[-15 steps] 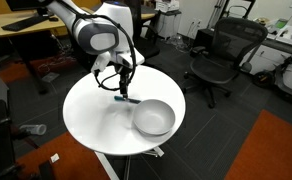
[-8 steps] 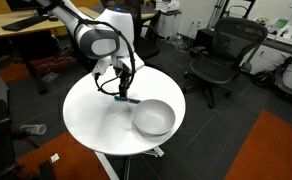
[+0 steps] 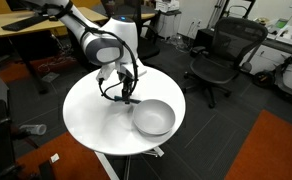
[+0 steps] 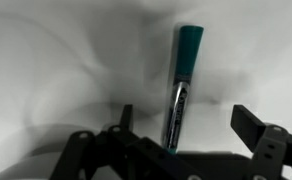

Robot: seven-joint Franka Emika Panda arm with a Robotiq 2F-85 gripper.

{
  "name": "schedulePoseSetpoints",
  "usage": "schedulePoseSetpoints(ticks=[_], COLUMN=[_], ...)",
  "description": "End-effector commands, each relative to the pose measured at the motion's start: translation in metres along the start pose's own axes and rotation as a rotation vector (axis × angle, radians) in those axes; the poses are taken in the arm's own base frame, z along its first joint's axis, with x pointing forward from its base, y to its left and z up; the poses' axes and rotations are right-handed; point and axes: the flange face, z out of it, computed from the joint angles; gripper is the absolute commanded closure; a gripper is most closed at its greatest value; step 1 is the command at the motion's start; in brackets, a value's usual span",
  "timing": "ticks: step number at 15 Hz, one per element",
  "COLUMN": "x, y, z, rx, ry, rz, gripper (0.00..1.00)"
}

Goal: Move the green marker to the left

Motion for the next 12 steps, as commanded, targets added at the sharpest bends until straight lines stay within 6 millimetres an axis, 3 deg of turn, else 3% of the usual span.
schedulePoseSetpoints(ticks=[1, 2, 4, 12], x=[0.01, 0.011, 0.013, 0.02], y=[-0.004, -0.004, -0.006, -0.007], z=[0.006, 0.008, 0.012, 0.018], rx=[0.021, 0.018, 0.014, 0.015], ry=[0.008, 0.007, 0.006, 0.007], rz=[0.011, 0.01, 0.005, 0.006], gripper=[0.0, 0.0, 0.28, 0.88])
